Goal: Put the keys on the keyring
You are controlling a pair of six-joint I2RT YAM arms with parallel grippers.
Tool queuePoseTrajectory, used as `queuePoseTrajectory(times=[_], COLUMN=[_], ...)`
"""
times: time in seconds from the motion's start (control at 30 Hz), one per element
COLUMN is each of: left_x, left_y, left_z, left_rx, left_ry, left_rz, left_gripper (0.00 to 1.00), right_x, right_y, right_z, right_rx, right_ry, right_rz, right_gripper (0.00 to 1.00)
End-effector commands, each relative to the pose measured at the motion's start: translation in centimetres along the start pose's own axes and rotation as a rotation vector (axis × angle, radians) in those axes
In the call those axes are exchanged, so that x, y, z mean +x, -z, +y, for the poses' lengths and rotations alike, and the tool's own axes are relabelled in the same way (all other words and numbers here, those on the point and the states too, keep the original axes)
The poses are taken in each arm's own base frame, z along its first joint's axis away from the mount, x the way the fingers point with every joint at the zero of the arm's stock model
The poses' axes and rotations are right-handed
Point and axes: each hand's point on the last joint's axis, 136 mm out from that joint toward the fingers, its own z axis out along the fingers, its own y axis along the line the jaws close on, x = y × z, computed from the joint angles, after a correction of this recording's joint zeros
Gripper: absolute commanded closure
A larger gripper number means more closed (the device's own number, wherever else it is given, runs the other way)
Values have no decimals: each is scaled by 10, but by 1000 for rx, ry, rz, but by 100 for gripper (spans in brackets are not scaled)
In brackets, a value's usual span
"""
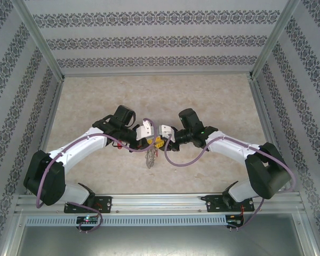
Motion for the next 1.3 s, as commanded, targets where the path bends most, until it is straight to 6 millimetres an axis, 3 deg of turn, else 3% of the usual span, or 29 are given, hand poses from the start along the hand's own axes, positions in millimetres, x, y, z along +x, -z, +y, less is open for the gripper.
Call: queuePoseTrajectory(times=[0.0, 0.8, 1.1, 1.27], left_x=[-13, -12, -14, -15], left_y=[4, 4, 7, 8], left_z=[-2, 4, 5, 5], left_rx=[17, -20, -35, -37], left_ry=[-19, -10, -19, -23], left_rz=[-26, -19, -28, -28], left_gripper=[100, 100, 100, 100], right_x=[-17, -28, -4, -8], right_y=[-2, 7, 4, 5], right_z=[1, -3, 1, 0], right_rx=[-28, -9, -6, -2], right_ry=[29, -6, -10, -2], right_rz=[-46, -141, -42, -45], right_gripper=[76, 78, 77, 81])
